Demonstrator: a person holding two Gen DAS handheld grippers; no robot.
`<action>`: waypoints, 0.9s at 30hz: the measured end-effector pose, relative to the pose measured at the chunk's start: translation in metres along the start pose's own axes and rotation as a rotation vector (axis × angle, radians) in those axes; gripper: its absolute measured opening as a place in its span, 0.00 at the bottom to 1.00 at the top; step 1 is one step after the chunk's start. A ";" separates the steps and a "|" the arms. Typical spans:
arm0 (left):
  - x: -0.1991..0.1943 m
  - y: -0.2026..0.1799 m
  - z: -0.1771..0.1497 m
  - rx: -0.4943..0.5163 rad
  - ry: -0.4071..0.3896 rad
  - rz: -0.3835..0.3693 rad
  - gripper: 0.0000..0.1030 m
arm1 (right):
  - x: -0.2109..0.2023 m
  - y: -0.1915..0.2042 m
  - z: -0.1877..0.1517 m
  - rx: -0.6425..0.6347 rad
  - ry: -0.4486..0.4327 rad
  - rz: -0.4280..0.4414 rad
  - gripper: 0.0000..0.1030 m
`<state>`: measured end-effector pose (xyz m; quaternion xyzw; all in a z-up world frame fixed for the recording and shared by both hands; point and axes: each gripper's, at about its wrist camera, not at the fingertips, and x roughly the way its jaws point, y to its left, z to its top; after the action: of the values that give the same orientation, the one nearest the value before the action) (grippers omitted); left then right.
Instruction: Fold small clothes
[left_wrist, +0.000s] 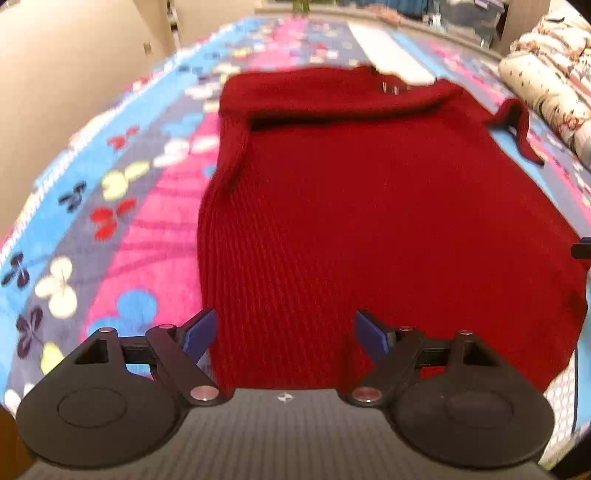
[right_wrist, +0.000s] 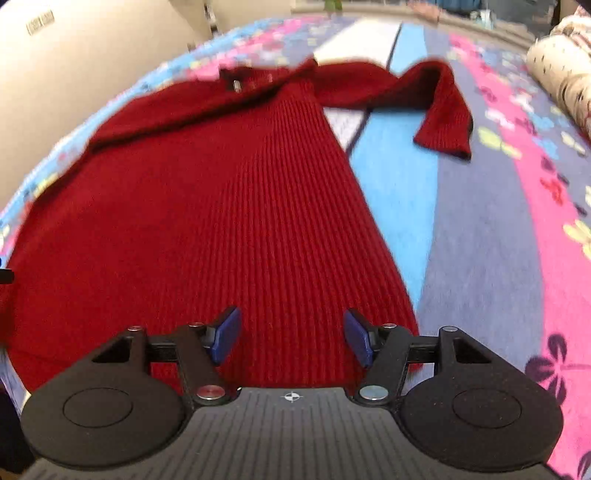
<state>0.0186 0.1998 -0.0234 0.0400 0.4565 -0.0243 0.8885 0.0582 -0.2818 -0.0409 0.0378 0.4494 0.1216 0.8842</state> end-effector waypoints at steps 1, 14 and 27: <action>-0.001 -0.003 0.004 -0.002 -0.016 0.011 0.84 | -0.004 0.002 0.002 -0.006 -0.024 -0.004 0.62; -0.022 -0.017 0.034 -0.129 -0.239 0.044 0.84 | -0.017 -0.013 0.025 0.094 -0.262 0.014 0.44; -0.039 -0.035 0.055 -0.180 -0.465 0.156 0.92 | -0.025 -0.008 0.027 0.034 -0.334 0.012 0.51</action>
<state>0.0372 0.1600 0.0384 -0.0106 0.2358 0.0765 0.9687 0.0671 -0.2951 -0.0066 0.0752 0.2979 0.1112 0.9451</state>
